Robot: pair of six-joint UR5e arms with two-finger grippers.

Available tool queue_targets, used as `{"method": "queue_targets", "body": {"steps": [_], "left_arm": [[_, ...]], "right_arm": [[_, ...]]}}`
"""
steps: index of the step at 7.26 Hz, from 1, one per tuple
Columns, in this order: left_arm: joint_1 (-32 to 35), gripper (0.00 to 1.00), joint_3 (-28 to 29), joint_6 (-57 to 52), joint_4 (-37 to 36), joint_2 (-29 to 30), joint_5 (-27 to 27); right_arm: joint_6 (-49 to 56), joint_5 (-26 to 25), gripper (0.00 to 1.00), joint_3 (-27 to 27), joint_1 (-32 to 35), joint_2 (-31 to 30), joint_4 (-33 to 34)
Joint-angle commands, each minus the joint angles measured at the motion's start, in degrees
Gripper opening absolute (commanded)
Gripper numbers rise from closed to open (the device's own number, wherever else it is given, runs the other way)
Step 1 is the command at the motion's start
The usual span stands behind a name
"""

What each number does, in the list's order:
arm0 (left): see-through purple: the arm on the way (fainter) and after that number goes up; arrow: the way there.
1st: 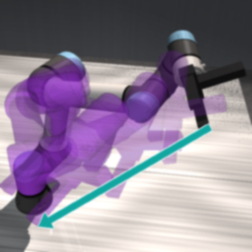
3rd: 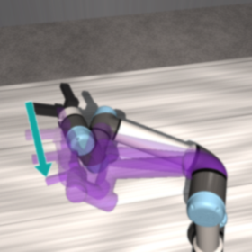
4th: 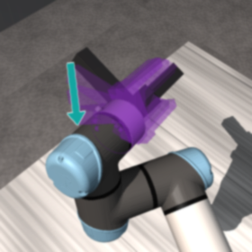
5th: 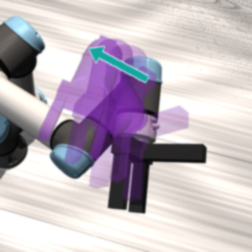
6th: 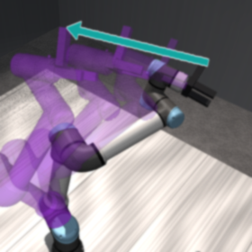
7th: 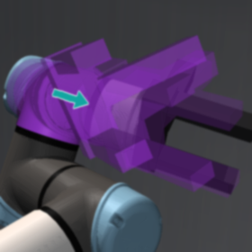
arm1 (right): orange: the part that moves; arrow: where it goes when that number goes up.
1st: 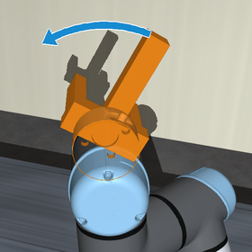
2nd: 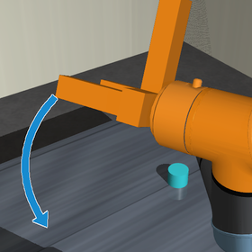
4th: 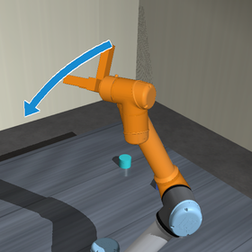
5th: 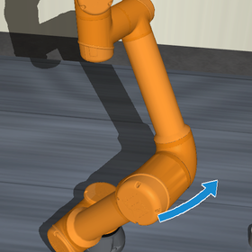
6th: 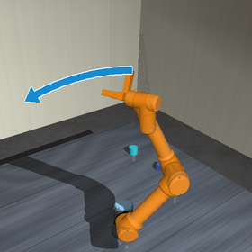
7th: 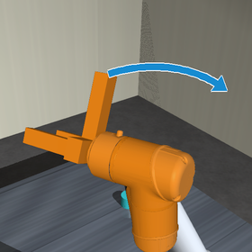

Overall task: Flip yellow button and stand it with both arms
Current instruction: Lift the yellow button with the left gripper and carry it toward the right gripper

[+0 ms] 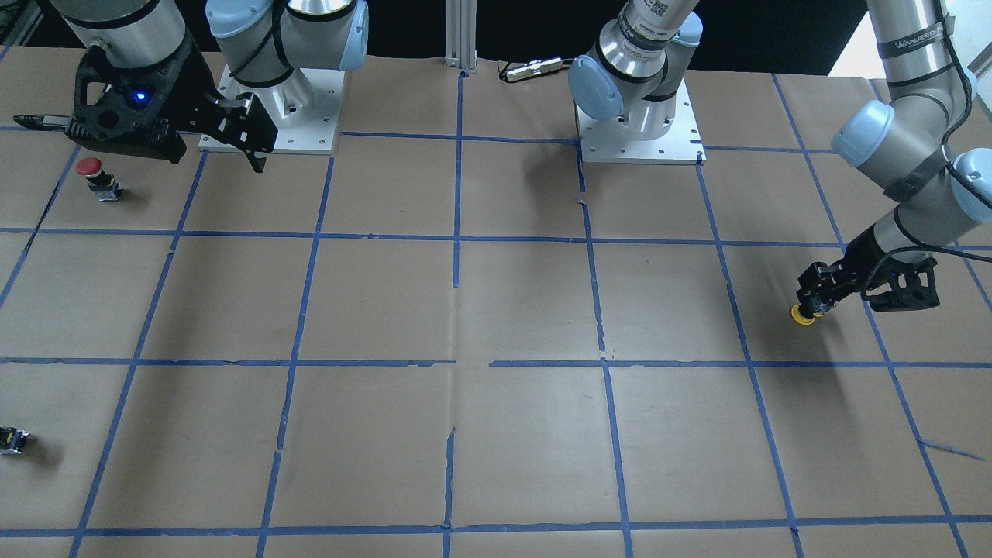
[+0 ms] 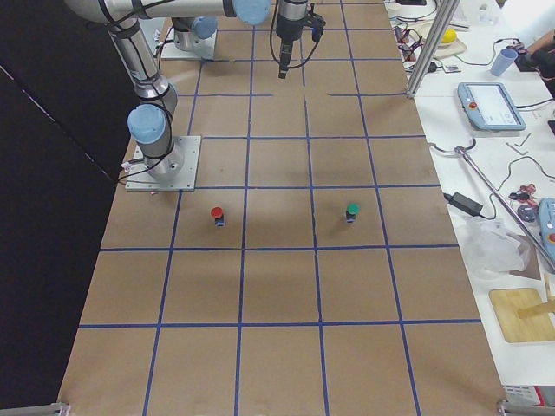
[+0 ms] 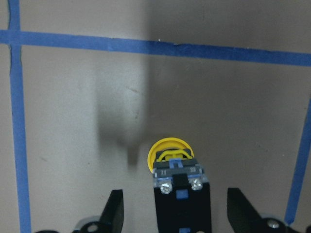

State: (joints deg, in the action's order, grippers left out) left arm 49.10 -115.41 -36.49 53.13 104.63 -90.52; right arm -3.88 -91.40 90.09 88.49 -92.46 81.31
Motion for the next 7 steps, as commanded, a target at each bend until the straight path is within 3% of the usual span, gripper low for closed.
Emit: {"method": "queue_targets", "body": {"steps": [1, 2, 3, 5, 7], "left_arm": [[0.55, 0.33, 0.19, 0.11, -0.04, -0.73, 0.34], [0.65, 0.22, 0.19, 0.2, -0.04, -0.65, 0.34], [2.13, 0.21, 1.67, -0.07, 0.3, -2.39, 3.04], [8.0, 0.21, 6.14, 0.11, 9.15, -6.96, 4.99], [14.14, 0.23, 12.29, 3.42, 24.58, -7.95, 11.29]], "right_arm": [[0.01, -0.18, 1.0, 0.0, 0.02, 0.09, 0.42], [0.1, -0.18, 1.0, 0.0, 0.02, 0.18, 0.51], [0.19, -0.01, 1.0, 0.0, -0.15, 0.35, 0.6], [0.01, 0.17, 1.0, 0.0, -0.16, 0.36, 0.69], [-0.07, 0.26, 1.0, 0.0, -0.16, 0.44, 0.69]]}}
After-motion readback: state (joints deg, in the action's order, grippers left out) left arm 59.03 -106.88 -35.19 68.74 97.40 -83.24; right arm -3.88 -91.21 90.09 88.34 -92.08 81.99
